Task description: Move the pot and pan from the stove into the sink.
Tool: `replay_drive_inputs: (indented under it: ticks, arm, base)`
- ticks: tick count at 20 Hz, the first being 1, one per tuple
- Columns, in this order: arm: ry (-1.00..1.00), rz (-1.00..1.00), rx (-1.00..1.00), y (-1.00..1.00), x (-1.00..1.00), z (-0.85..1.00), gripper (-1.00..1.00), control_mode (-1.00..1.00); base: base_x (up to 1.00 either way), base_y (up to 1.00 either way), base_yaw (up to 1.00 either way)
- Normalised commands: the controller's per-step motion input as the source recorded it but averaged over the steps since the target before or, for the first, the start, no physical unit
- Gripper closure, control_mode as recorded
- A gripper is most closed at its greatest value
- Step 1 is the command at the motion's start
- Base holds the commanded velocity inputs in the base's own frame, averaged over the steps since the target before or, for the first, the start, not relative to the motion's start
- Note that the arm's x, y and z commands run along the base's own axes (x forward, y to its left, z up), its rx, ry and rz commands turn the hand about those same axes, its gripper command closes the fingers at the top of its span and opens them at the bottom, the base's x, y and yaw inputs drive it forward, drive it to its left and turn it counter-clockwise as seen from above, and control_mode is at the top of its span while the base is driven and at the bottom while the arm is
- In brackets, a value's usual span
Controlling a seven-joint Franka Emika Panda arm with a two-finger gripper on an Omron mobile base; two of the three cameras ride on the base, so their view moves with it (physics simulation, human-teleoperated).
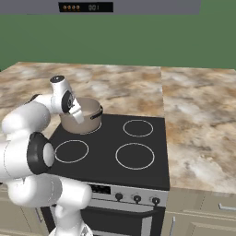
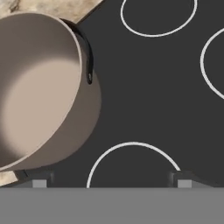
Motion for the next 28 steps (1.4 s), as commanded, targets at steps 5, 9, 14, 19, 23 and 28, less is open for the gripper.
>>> replay_drive_inputs:
  ticks: [5, 9, 14, 19, 23, 28]
  arm:
    - [0.05, -0.05, 0.00, 0.00, 0.30, -0.22, -1.00, -1.00]
    - [0.04, -0.04, 0.00, 0.00, 0.21, -0.27, -1.00, -1.00]
    - [0.03, -0.04, 0.00, 0.00, 0.16, -0.27, -1.00, -1.00]
    - [0.01, -0.03, 0.00, 0.00, 0.14, -0.28, -1.00, -1.00]
    - [0.00, -0.02, 0.00, 0.00, 0.17, -0.18, -1.00, -1.00]
    - [0.00, -0.01, 0.00, 0.00, 0.13, -0.04, -1.00, -1.00]
  base:
    - [0.00, 0.00, 0.00]
    - [0.00, 0.00, 0.00]
    - [0.00, 0.00, 0.00]
    - [0.00, 0.00, 0.00]
    - [0.00, 0.00, 0.00]
    - [0.00, 0.00, 0.00]
